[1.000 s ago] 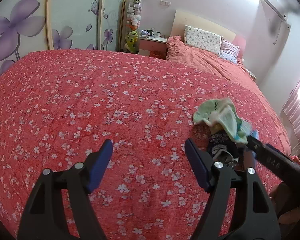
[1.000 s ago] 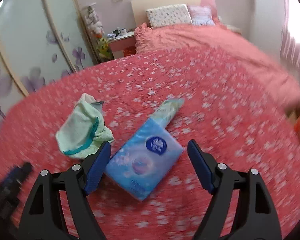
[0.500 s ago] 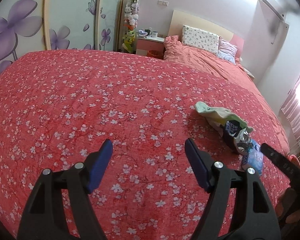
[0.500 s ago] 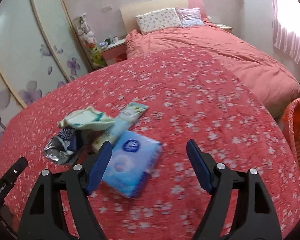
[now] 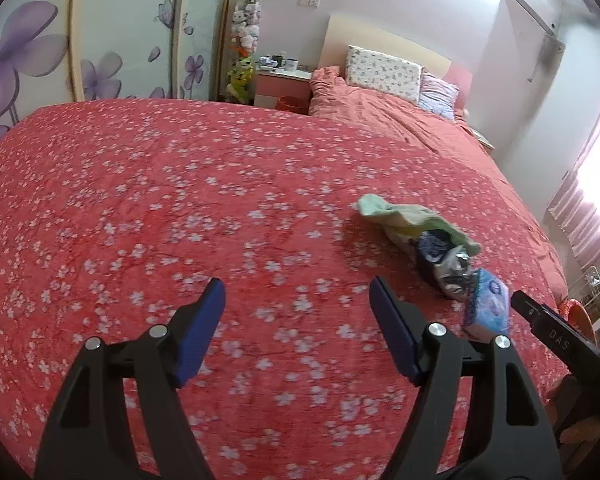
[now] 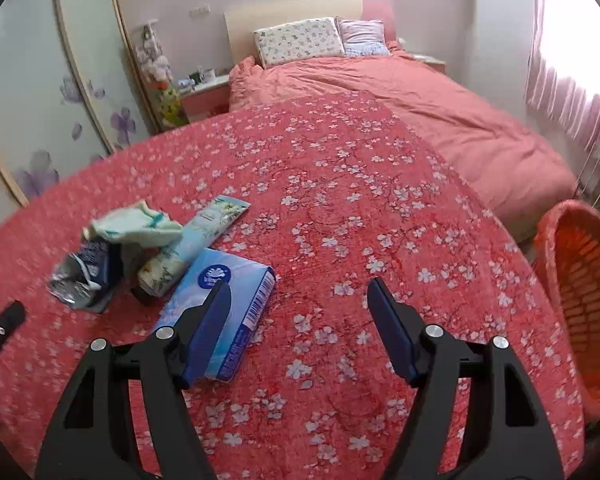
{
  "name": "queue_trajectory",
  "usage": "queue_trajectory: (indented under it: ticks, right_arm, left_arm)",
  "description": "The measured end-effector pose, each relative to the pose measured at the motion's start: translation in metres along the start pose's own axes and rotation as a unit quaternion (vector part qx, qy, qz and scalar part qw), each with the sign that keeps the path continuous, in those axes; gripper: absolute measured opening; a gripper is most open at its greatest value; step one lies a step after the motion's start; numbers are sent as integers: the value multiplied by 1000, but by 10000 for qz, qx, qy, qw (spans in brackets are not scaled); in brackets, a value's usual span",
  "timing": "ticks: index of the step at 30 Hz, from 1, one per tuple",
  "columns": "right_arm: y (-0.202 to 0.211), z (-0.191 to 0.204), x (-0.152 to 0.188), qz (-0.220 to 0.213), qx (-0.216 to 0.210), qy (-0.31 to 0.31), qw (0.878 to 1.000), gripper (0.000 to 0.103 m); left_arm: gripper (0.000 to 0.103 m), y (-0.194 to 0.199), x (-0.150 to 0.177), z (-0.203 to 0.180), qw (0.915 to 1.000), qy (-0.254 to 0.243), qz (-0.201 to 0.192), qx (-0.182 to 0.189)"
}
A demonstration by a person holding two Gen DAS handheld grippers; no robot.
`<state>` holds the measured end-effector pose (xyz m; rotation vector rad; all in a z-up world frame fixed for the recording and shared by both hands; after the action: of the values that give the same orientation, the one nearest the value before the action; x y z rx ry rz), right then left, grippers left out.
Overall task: Collect trash
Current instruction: 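Move the right tool to the blue Vinda tissue pack while the left tool reaches the dark snack wrapper, then close the right tool on the tissue pack while the left tool grasps the dark wrapper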
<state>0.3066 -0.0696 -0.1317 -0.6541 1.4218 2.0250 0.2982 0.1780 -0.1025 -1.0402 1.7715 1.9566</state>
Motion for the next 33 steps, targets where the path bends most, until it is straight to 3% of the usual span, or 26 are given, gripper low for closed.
queue_trajectory:
  ticks: [4, 7, 15, 20, 21, 25, 33]
  right_arm:
    - [-14, 20, 2, 127, -189, -4, 9997, 76]
    - [-32, 25, 6, 357, -42, 94, 9993, 76]
    - [-25, 34, 8, 302, -246, -8, 9992, 77]
    - [-35, 39, 16, 462, 98, 396, 9981, 77]
    - [-35, 40, 17, 477, 152, 463, 9977, 76]
    - [-29, 31, 17, 468, 206, 580, 9970, 56]
    - [-19, -1, 10, 386, 53, 165, 9991, 55]
  left_arm:
    - [73, 5, -4, -11, 10000, -42, -38, 54]
    - [73, 7, -9, -14, 9999, -78, -73, 43]
    - [73, 4, -17, -12, 10000, -48, -75, 29]
    - [73, 2, -19, -10, 10000, 33, -24, 40]
    - [73, 2, -19, -10, 10000, 13, -28, 35]
    - [72, 2, -16, -18, 9999, -79, -3, 130]
    - [63, 2, -8, -56, 9982, -357, -5, 476]
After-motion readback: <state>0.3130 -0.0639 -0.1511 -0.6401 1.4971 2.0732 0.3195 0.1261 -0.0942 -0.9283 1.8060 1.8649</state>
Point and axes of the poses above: each gripper's, at about its wrist camera, not at the fingertips, and y roughly against the way its jaws point, z to its left, x to its underside, the point moved 8 cm from there along -y, roughly the way its jaws point, and after that the axes turned 13 degrees about -x, right-handed, at the moved point
